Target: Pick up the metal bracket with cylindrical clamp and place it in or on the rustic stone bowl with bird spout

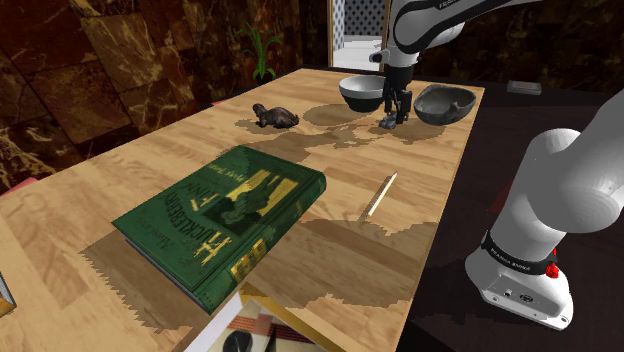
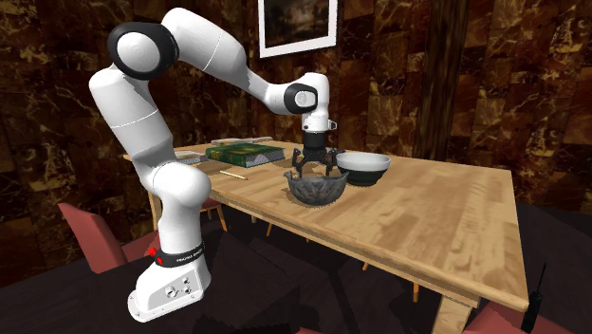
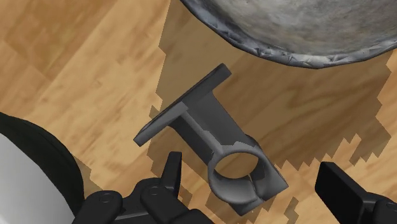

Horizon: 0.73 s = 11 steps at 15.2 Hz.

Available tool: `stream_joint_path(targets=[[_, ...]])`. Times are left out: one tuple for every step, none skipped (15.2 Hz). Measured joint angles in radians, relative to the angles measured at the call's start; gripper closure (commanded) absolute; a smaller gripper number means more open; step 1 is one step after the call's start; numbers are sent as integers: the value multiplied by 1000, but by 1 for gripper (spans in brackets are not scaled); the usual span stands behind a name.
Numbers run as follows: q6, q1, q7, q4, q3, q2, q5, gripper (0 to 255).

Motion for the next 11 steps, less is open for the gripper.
stream_joint_path(targets=[[0,0,0,0,0,0,0,0],[1,0,0,0,0,0,0,0],[1,0,0,0,0,0,0,0],[1,0,0,0,0,0,0,255],[1,0,0,0,0,0,0,255],[0,0,0,0,0,0,0,255],[1,0,0,0,0,0,0,255],[1,0,0,0,0,0,0,255],[1,0,0,0,0,0,0,255],[1,0,0,0,0,0,0,255],[1,0,0,0,0,0,0,255]])
